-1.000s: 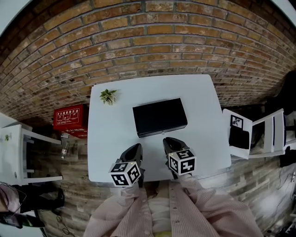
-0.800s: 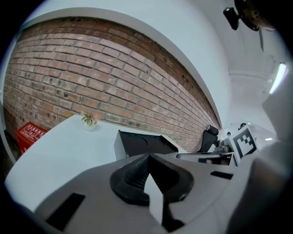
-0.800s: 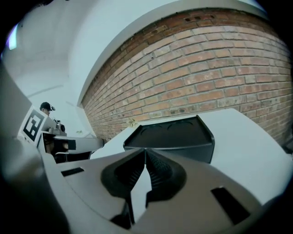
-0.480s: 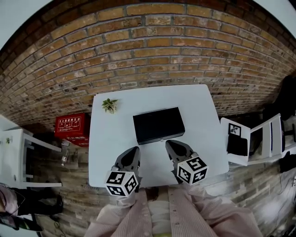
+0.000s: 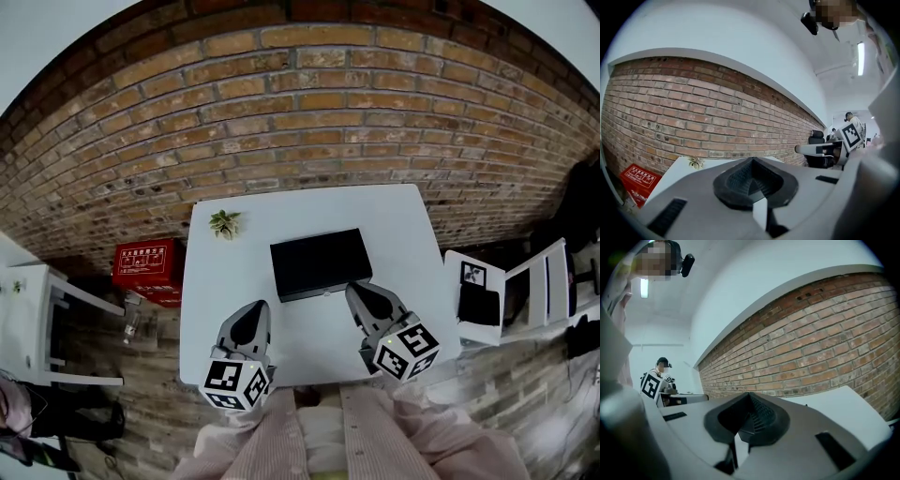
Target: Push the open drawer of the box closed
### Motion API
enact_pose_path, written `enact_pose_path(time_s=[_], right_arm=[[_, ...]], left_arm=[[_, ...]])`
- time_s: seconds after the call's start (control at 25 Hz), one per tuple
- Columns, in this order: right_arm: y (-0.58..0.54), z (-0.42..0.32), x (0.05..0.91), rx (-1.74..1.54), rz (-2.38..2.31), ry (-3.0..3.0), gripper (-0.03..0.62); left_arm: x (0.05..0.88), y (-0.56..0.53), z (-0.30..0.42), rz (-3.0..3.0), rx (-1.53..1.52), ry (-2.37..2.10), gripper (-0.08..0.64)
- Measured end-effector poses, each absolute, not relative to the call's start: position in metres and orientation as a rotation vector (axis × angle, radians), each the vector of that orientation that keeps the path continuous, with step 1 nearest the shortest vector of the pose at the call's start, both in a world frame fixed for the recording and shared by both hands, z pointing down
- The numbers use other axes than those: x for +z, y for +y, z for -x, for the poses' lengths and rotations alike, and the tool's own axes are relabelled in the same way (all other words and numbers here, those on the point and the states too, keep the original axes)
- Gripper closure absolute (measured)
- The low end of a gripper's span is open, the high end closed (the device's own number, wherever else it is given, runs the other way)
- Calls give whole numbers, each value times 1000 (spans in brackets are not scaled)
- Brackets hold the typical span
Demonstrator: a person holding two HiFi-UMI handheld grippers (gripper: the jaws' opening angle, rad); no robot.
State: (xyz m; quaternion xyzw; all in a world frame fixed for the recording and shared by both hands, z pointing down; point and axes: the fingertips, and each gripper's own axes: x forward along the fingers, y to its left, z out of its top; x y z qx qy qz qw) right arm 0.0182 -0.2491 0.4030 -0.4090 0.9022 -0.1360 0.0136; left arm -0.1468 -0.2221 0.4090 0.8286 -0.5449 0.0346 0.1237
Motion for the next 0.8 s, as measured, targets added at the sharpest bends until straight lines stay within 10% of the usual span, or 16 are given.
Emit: enact_pose_path(time_s=[0.8], right_arm=[[-249, -35, 361, -293, 1313, 2737, 589]], left_arm=[[378, -217, 179, -2411, 49, -1766, 565]])
